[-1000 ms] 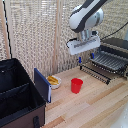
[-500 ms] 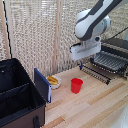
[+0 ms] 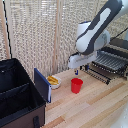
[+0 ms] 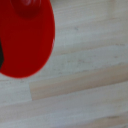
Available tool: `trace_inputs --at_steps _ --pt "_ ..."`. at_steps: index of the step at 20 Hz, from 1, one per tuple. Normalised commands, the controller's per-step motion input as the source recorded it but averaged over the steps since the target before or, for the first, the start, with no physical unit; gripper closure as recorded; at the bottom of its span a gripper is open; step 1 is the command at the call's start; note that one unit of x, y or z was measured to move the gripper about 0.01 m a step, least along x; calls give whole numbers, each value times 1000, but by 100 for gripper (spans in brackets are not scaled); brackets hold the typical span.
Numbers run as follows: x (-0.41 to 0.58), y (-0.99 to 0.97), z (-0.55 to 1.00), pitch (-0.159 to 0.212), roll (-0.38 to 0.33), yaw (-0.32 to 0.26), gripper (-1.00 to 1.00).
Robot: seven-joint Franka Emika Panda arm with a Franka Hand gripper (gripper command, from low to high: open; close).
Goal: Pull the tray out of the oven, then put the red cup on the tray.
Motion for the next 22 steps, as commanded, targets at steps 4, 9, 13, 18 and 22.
trace_inputs --at_steps 4,9,13,18,22 --pt "-51 -302 -264 0 5 163 -100" --pt "-1 -381 -266 -31 -15 214 -100" --pt "-34 -331 -329 -58 -9 123 -100" --pt "-36 -65 -270 -86 72 -42 100" --pt "0 0 0 0 0 0 100"
